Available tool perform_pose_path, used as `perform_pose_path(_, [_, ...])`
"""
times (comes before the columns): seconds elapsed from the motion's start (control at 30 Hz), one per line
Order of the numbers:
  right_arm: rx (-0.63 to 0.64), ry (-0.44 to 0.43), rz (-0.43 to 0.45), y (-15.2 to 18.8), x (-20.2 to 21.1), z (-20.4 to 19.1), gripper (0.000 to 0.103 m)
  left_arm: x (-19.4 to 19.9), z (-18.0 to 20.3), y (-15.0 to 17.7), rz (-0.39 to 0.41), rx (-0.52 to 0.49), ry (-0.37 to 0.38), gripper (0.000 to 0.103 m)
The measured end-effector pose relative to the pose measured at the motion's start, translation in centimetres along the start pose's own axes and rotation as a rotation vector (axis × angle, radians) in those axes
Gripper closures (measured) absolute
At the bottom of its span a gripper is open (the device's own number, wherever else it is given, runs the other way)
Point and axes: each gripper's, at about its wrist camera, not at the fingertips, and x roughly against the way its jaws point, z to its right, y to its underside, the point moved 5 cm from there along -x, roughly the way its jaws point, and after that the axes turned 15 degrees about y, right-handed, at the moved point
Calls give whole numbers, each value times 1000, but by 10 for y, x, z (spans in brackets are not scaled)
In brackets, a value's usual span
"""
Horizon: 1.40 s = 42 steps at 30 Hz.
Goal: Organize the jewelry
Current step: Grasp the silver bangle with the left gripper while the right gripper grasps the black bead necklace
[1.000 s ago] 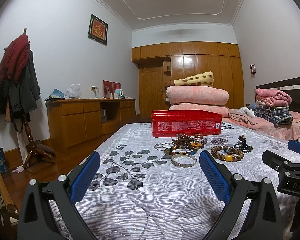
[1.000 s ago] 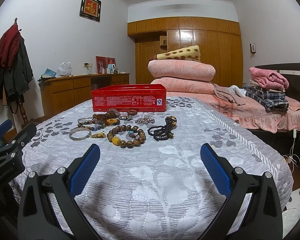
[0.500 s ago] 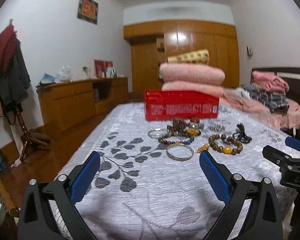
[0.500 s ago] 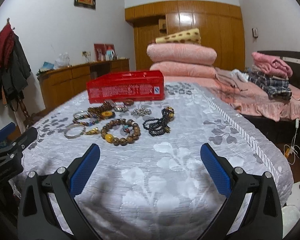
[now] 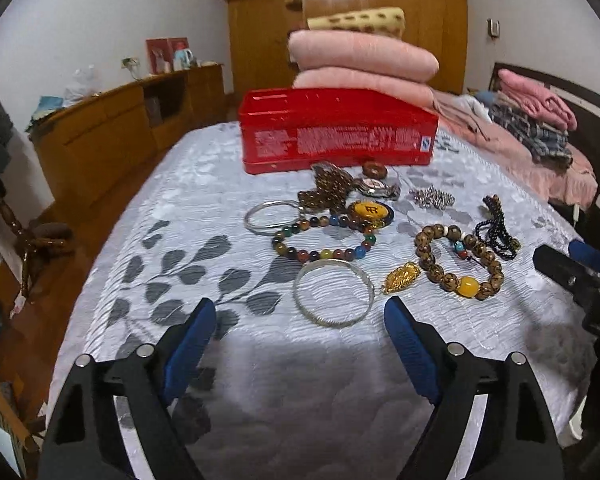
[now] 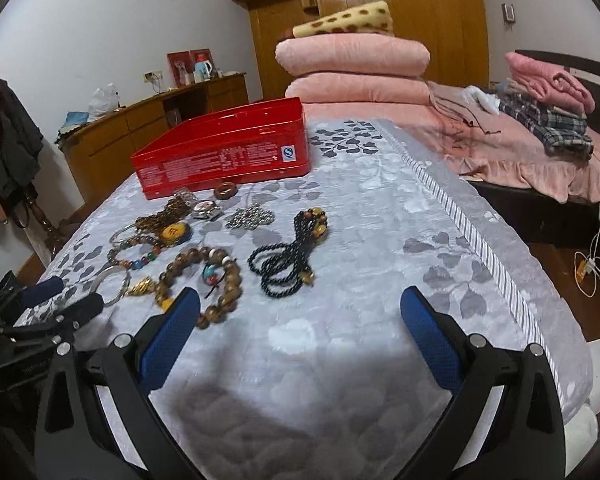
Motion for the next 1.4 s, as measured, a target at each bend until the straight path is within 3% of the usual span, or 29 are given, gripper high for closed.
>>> perform_pose_path(0.1, [-1, 0, -15, -6, -7, 2, 6, -13, -1, -2, -52, 1, -2, 26])
perform_pose_path(0.47, [23, 15, -86, -19, -30, -3, 6, -28, -3, -10, -118, 18, 45, 28])
perform_pose_path(0.6, [34, 11, -103, -23, -35, -7, 9, -28, -2, -11, -111, 3, 52, 41])
perform_pose_path(0.77, [27, -1, -144, -26, -44, -8, 24, -26, -6, -12, -89, 13, 55, 54])
perform_pose_path(0.9, [7, -8, -167, -31, -50, -7, 26, -25, -10, -13, -82, 30, 90, 54])
perform_pose_path(1.2, [-18, 5, -239, -33, -74, -9, 47, -24, -12, -14, -69, 45, 107, 55])
perform_pose_path(1.27, [-21, -6, -240, -34, -75, -9, 68, -24, -13, -14, -65, 50, 111, 55])
perform_pose_path(1.4, [-20, -44, -242, -35, -75, -9, 82, -21, -16, -15, -48, 66, 113, 55])
